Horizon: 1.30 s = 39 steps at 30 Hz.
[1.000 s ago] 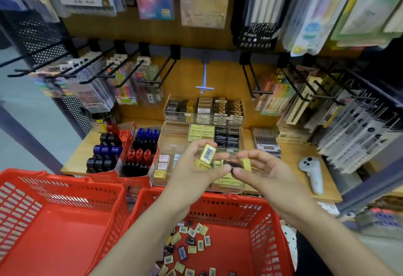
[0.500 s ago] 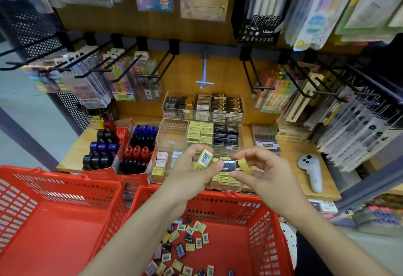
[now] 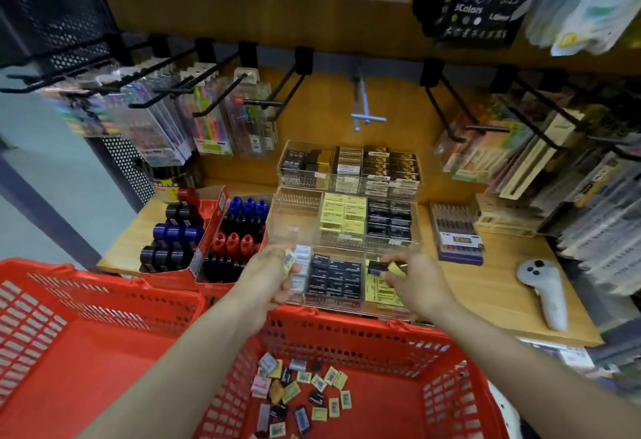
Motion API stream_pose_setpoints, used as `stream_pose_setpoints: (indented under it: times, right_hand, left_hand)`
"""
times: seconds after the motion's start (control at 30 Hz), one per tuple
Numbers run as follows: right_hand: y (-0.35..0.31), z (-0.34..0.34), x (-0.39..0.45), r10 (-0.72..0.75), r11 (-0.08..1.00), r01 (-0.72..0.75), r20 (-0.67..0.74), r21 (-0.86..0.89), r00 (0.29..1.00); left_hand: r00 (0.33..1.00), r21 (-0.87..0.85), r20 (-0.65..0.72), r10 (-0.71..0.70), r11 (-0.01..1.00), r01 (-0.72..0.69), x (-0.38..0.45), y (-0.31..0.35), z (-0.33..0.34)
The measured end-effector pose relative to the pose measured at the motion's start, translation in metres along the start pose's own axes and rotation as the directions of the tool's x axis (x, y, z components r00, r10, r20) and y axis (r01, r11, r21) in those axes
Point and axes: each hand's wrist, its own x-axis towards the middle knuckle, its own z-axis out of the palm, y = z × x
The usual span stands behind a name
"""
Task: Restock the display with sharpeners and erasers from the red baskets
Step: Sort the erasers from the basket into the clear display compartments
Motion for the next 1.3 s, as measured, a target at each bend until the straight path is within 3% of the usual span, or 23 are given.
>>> stream_pose_setpoints:
  times: [0.23,0.47,0.7,0.8,0.87,0.9,0.93,0.97,1.0,1.03,1.07,1.13,1.17,1.23,1.3]
  right_hand:
    - [-0.025,0.061,0.024,-0.225,0.953,0.211,-0.041,-0.219,0.973]
    - [-0.031,0.077,0.036,-0.271,0.838,0.226,-0.020,-0.497,0.962]
    - [-0.033,0.078,0.039,-0.350,0.806,0.301,-0.001,-0.510,0.937]
    - [-0.034,0.066,0.032,-0.332,0.917,0.317,-0.023,-0.243,0.943]
    - [-0.034,0.050,0.018,-0.170,0.983,0.171,-0.020,0.066,0.985]
    - [-0.032,0.040,0.011,-0.027,0.962,0.011,0.058,0.272,0.998]
    - [-0.032,0.028,0.004,0.113,0.837,-0.206,0.207,0.506,0.972]
    - [-0.030,0.016,-0.002,0.196,0.644,-0.397,0.361,0.654,0.912]
    - [-0.025,0.003,-0.010,0.226,0.526,-0.495,0.448,0.692,0.865]
    - [-0.019,-0.008,-0.017,0.222,0.520,-0.513,0.473,0.683,0.853]
    - [-0.013,-0.017,-0.023,0.211,0.603,-0.474,0.444,0.642,0.871]
    - [-0.003,-0.031,-0.038,0.096,0.827,-0.230,0.275,0.512,0.957]
    - [-0.002,-0.037,-0.044,-0.001,0.873,-0.085,0.176,0.481,0.984]
    - [-0.004,-0.044,-0.052,-0.193,0.862,0.141,0.058,0.487,0.979]
    - [-0.007,-0.048,-0.054,-0.289,0.826,0.259,-0.017,0.500,0.957]
  left_hand:
    - [1.000,-0.021,0.029,-0.009,1.000,0.010,-0.004,0.003,-0.004]
    - [0.999,-0.029,0.048,-0.003,1.000,0.005,-0.004,-0.001,-0.020]
    - [0.998,0.035,0.067,-0.016,0.999,0.014,-0.008,-0.001,-0.015]
    - [0.995,0.118,0.095,-0.017,0.993,0.006,-0.009,-0.001,-0.007]
    - [0.991,0.149,0.130,-0.022,0.989,0.003,-0.010,-0.003,0.001]
    - [0.989,0.168,0.145,-0.026,0.986,0.001,-0.011,-0.003,0.006]
    - [0.987,0.188,0.156,-0.031,0.982,0.002,-0.013,-0.004,0.010]
    - [0.985,0.202,0.170,-0.039,0.979,0.004,-0.015,-0.006,0.015]
    - [0.981,0.213,0.188,-0.050,0.977,0.009,-0.017,-0.007,0.019]
    - [0.976,0.223,0.207,-0.063,0.975,0.016,-0.020,-0.009,0.024]
    - [0.972,0.235,0.223,-0.076,0.972,0.021,-0.023,-0.010,0.028]
    - [0.964,0.266,0.247,-0.098,0.964,0.030,-0.029,-0.012,0.038]
    - [0.961,0.282,0.258,-0.102,0.959,0.026,-0.032,-0.012,0.044]
    - [0.955,0.312,0.283,-0.086,0.950,-0.007,-0.038,-0.011,0.052]
    - [0.945,0.308,0.324,-0.047,0.950,-0.058,-0.042,-0.009,0.059]
